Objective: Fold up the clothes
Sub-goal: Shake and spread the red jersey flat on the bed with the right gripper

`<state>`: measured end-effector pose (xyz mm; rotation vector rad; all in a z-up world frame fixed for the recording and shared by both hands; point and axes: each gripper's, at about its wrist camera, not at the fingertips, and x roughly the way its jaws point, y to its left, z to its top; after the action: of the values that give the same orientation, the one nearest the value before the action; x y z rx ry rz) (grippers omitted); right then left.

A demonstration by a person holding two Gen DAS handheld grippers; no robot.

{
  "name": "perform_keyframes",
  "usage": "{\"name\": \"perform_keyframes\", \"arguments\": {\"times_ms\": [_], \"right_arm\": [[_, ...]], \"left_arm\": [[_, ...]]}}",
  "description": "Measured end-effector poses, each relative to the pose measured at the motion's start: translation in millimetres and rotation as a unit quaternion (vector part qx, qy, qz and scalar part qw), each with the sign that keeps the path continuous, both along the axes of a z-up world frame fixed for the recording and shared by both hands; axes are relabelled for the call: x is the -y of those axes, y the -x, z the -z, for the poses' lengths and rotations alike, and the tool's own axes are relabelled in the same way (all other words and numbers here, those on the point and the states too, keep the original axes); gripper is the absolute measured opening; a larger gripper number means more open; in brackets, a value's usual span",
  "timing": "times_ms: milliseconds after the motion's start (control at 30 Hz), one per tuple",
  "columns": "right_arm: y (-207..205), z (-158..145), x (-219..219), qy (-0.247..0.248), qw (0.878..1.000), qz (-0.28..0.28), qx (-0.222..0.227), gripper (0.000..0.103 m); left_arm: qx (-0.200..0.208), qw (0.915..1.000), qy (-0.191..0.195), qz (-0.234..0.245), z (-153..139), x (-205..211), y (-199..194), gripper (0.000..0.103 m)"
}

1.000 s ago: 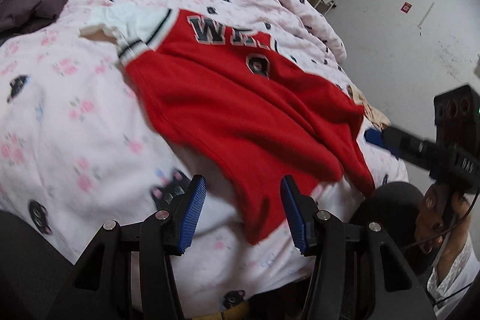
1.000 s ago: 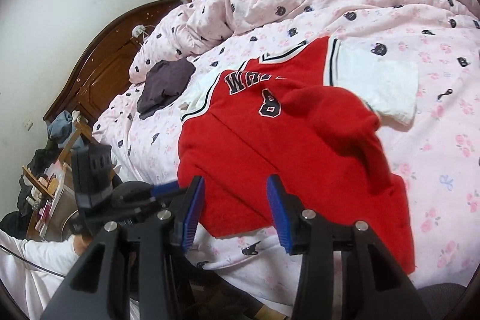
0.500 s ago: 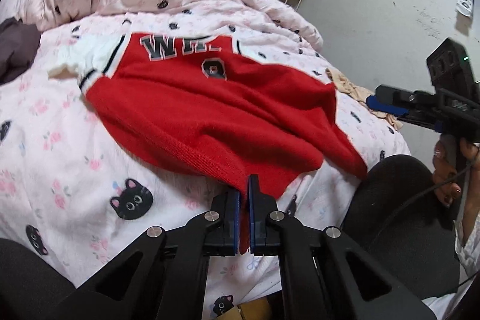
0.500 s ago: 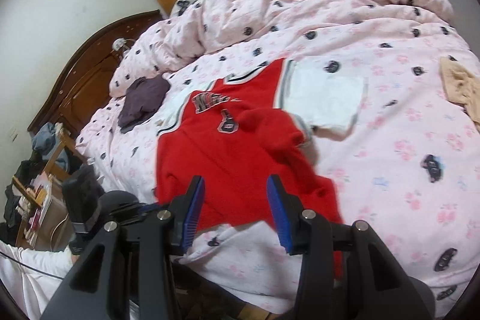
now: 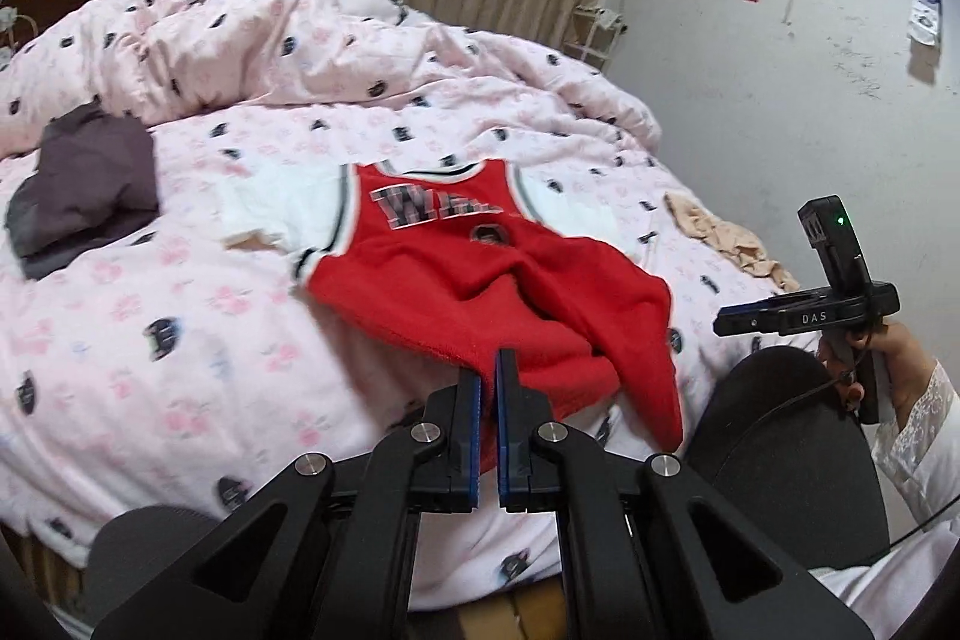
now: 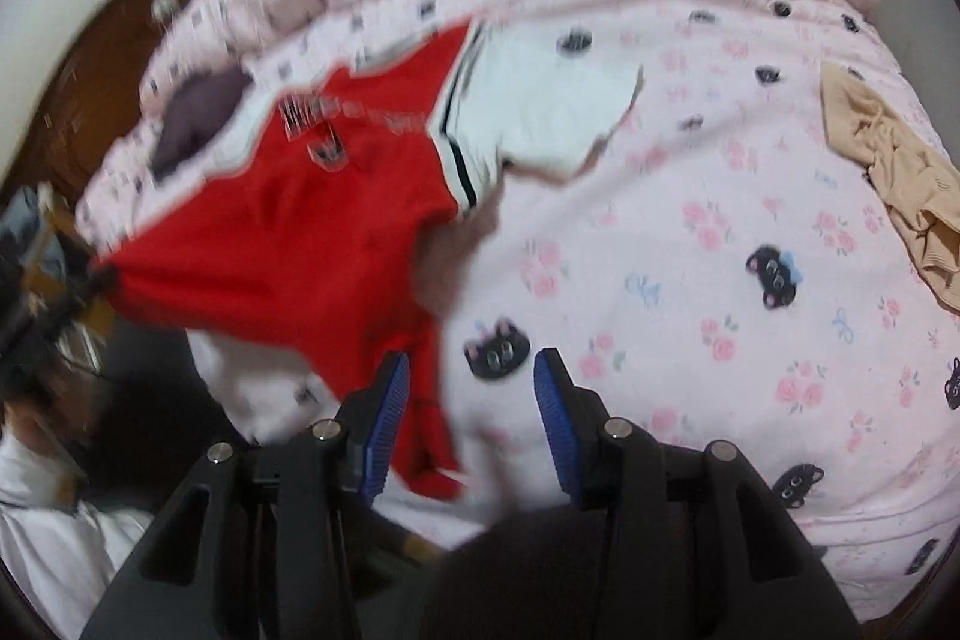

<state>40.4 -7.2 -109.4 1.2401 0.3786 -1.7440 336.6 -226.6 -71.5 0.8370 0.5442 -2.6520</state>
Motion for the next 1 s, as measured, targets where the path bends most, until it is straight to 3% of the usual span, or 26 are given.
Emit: {"name": "perform_keyframes", "arguments": {"times_ms": [167, 300, 633, 1000], "right_arm": [[-1, 7, 11, -0.003, 0.999, -0.01, 0.033, 0.045], [-13, 20, 30, -0.006, 0.995, -0.041, 0.089, 0.054], [-85, 61, 63, -0.124, 0.978, -0.151, 0.074, 0.054], [-91, 100, 66, -0.188, 0.974, -0.11, 0.061, 0.054]], "left_arm": [[0.021, 0.9995, -0.001, -0.023, 0, 4, -24, 0.003], [0.028, 0.9988, -0.005, -0.039, 4, 9, -32, 0.003], [0.025, 0.9982, 0.002, -0.054, -13, 19, -48, 0.003], [0.025, 0.9975, -0.008, -0.065, -23, 29, -61, 0.003]]}}
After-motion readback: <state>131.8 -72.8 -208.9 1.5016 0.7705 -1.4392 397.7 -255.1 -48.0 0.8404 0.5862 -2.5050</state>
